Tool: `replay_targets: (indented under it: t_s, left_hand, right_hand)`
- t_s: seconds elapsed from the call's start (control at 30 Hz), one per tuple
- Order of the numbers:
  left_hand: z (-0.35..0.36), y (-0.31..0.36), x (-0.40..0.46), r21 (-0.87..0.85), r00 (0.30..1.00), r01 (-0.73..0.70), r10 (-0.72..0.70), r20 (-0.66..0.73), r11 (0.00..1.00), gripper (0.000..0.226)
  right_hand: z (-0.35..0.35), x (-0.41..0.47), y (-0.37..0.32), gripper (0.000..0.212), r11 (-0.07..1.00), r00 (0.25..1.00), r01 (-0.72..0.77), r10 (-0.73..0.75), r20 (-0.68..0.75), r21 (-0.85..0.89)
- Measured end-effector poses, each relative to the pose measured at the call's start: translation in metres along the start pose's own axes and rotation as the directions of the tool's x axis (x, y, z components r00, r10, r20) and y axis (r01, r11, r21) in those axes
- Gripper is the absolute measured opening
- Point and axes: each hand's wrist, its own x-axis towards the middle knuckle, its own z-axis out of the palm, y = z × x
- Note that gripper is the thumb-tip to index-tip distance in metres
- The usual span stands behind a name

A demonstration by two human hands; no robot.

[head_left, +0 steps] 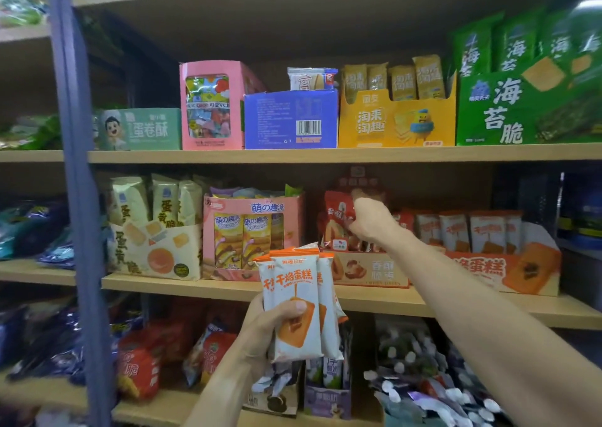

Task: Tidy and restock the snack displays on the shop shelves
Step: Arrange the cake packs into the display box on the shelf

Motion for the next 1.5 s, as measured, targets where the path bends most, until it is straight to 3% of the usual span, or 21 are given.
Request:
replay_targets:
  t_s: [0.1,0.13,0.23,0.33,0.43,0.53,0.63,0.83,0.97,1.1,1.2,1.33,1.5]
  left_hand:
    - [0.003,0.000,0.002,-0.015,1.000,0.000,0.001,0.009,1.000,0.066]
    - [0.004,0.000,0.002,-0.025,1.000,0.002,-0.002,0.013,1.000,0.064]
    - [0.003,-0.001,0.003,-0.034,1.000,0.017,-0.017,0.014,0.999,0.062]
    - [0.002,-0.004,0.005,-0.027,1.000,0.025,-0.025,0.005,0.999,0.068]
    - [0.001,-0.007,0.008,-0.029,1.000,0.026,-0.025,0.002,0.999,0.070]
    - [0.001,-0.009,0.009,-0.026,1.000,0.021,-0.020,0.008,0.999,0.070]
    - [-0.001,-0.010,0.010,-0.033,0.999,0.032,-0.031,0.007,0.999,0.068]
    - [-0.004,-0.013,0.011,-0.017,0.999,0.042,-0.042,-0.009,0.999,0.078]
    - [-0.002,-0.014,0.013,-0.019,0.999,0.043,-0.042,0.004,0.999,0.077]
    - [0.001,-0.013,0.016,-0.031,0.999,0.037,-0.037,0.003,0.999,0.075]
    - [0.004,-0.012,0.017,-0.034,0.999,0.034,-0.034,0.003,0.999,0.075]
    - [0.008,-0.010,0.015,-0.049,0.999,0.035,-0.034,0.018,0.998,0.079]
    - [0.013,-0.008,0.015,-0.054,0.999,0.022,-0.020,0.028,0.998,0.088]
  right_hand:
    - [0.007,-0.025,0.005,0.059,0.989,0.924,0.102,-0.135,-0.357,-0.111]
    - [0.011,-0.035,0.006,0.055,0.973,0.880,0.169,-0.220,-0.420,-0.154]
    - [0.029,-0.053,0.013,0.037,0.902,0.843,0.359,-0.423,-0.331,-0.239]
    - [0.035,-0.061,0.017,0.036,0.894,0.868,0.398,-0.440,-0.230,-0.207]
    - [0.033,-0.067,0.013,0.038,0.858,0.858,0.414,-0.480,-0.185,-0.304]
    - [0.031,-0.066,0.007,0.039,0.848,0.886,0.383,-0.449,-0.112,-0.367]
    - [0.025,-0.059,-0.002,0.039,0.893,0.932,0.334,-0.360,-0.033,-0.302]
    - [0.025,-0.055,-0.011,0.036,0.890,0.937,0.350,-0.339,0.091,-0.293]
    - [0.026,-0.051,-0.001,0.044,0.920,0.933,0.359,-0.354,0.061,-0.159]
    - [0.015,-0.042,0.009,0.054,0.977,0.977,0.199,-0.204,0.063,0.080]
    - [0.014,-0.040,0.010,0.041,0.974,0.974,0.189,-0.202,0.099,0.124]
    - [0.007,-0.043,0.007,0.043,0.972,0.961,0.211,-0.225,0.159,0.103]
    - [0.004,-0.053,0.014,0.058,0.954,0.935,0.297,-0.297,-0.195,-0.034]
